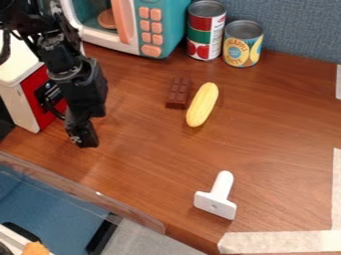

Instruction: Close the drawer

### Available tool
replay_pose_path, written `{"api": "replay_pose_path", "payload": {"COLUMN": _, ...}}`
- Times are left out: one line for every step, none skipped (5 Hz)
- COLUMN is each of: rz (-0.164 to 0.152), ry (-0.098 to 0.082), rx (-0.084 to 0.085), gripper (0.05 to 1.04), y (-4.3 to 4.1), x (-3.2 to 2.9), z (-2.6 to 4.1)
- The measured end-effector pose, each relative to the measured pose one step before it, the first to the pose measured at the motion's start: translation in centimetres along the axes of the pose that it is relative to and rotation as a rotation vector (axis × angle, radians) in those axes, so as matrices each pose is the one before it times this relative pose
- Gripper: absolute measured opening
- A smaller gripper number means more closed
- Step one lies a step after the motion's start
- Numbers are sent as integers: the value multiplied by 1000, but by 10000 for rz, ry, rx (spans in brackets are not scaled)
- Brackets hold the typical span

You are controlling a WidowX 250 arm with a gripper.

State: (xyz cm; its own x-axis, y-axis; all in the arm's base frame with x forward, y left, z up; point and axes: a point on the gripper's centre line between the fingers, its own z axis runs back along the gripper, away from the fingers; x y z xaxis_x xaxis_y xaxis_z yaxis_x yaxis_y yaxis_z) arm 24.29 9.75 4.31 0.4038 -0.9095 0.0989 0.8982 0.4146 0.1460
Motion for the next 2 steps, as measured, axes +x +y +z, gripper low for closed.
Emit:
{"api": "replay_pose_path", "payload": {"rz": -195, "ry": -94, "rx": 104, "gripper": 1000, "y": -937, "x": 1634, "z": 751}}
{"api": "replay_pose_path", "payload": {"rz": 782, "ry": -62, "rx": 206, "gripper": 1000, "y": -1503, "x": 2548, "z": 1902}}
